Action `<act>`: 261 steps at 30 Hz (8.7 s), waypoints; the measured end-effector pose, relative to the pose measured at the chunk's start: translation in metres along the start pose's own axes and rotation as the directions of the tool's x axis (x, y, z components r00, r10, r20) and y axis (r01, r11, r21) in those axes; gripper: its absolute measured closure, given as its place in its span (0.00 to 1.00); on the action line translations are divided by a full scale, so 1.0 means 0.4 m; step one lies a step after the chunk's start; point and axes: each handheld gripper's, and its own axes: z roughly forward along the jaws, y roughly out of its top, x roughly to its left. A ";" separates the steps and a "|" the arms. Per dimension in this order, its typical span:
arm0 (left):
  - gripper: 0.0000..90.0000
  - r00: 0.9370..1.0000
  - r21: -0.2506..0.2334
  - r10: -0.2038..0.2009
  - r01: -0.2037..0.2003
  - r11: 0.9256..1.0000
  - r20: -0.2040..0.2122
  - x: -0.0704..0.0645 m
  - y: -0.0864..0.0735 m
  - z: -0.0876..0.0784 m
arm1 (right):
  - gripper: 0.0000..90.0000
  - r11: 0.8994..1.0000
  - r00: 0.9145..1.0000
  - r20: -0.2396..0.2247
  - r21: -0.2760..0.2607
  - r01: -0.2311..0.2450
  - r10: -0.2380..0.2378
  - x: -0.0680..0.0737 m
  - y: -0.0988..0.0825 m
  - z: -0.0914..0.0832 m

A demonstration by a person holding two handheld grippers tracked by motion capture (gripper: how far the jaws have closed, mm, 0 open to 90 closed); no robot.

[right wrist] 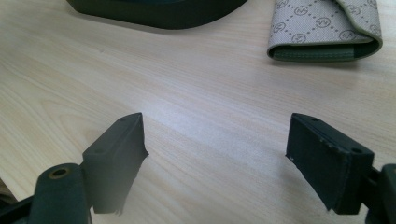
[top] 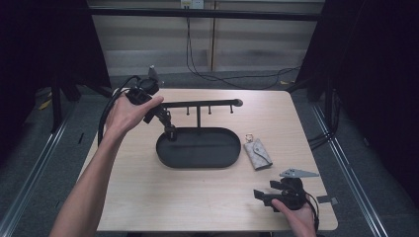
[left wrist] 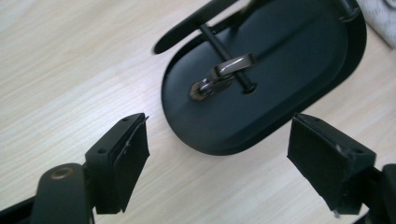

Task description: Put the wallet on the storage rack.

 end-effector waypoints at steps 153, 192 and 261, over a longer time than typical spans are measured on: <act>0.25 0.978 -0.503 0.113 -0.009 0.864 0.176 -0.034 -0.685 0.194 | 0.24 0.842 0.976 0.186 0.540 -0.008 -0.110 -0.130 0.381 0.254; 0.25 0.975 -0.492 0.104 0.006 0.870 0.197 -0.026 -0.678 0.201 | 0.35 0.810 0.965 0.251 0.580 -0.087 -0.076 -0.127 0.377 0.297; 0.24 0.970 -0.474 0.130 -0.017 0.880 0.207 -0.030 -0.675 0.202 | 0.36 0.908 0.997 0.070 0.415 -0.059 0.032 -0.028 0.520 0.145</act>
